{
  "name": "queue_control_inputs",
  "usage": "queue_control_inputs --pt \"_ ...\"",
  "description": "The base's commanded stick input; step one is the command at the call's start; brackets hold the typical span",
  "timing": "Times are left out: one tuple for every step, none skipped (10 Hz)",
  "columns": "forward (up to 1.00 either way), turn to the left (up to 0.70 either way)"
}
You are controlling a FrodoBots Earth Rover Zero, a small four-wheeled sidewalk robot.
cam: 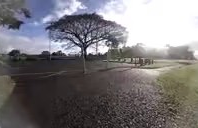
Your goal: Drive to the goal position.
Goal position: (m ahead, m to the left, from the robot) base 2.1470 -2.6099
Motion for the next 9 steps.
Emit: queue_control_inputs --pt "0.45 0.0" --pt "0.45 0.0" --pt "0.45 0.0" --pt "0.45 0.0" --pt "0.45 0.0" --pt "0.45 0.0" --pt "0.45 0.0" --pt "0.45 0.0" --pt "0.45 0.0"
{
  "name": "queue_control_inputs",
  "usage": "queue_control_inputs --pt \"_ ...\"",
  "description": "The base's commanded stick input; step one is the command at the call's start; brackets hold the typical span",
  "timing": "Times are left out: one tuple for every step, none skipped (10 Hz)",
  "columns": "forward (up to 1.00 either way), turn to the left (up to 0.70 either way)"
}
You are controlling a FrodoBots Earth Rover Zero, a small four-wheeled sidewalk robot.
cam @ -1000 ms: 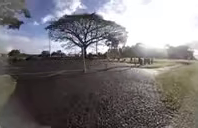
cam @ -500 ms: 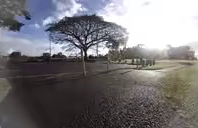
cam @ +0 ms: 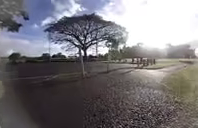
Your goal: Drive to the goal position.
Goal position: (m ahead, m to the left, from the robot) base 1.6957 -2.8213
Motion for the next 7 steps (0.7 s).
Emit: queue_control_inputs --pt "0.45 0.0" --pt "0.45 -0.02" --pt "0.45 -0.21" --pt "0.45 -0.27" --pt "0.45 -0.27" --pt "0.45 -0.27" --pt "0.45 -0.27"
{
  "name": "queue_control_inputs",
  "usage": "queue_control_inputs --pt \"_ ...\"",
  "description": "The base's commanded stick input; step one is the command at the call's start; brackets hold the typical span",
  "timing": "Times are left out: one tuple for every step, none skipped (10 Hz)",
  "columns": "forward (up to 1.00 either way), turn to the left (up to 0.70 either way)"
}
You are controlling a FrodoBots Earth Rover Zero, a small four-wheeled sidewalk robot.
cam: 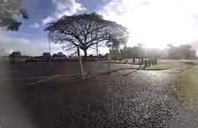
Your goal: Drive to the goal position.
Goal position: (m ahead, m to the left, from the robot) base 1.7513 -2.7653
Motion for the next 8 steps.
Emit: queue_control_inputs --pt "0.45 -0.27" --pt "0.45 -0.27" --pt "0.45 -0.27" --pt "0.45 -0.27" --pt "0.45 -0.27" --pt "0.45 -0.27" --pt "0.45 -0.27" --pt "0.45 -0.27"
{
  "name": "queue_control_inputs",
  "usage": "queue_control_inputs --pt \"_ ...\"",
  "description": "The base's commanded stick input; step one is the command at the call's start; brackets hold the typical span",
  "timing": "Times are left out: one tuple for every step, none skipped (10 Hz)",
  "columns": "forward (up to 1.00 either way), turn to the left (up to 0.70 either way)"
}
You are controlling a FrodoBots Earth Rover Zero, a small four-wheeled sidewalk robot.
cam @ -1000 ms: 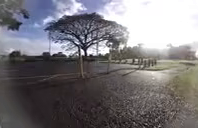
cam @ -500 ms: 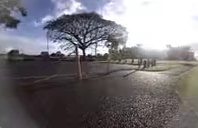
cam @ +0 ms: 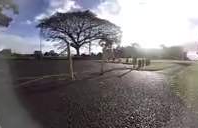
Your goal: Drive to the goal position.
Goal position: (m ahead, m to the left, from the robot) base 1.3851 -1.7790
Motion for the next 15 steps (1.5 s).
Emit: queue_control_inputs --pt "0.45 -0.27" --pt "0.45 -0.27" --pt "0.45 -0.11" --pt "0.45 -0.02" --pt "0.45 0.0" --pt "0.45 0.0" --pt "0.45 0.0" --pt "0.45 0.0" --pt "0.45 0.0" --pt "0.45 0.0" --pt "0.45 0.0" --pt "0.45 0.0" --pt "0.45 0.0" --pt "0.45 0.0" --pt "0.45 0.0"
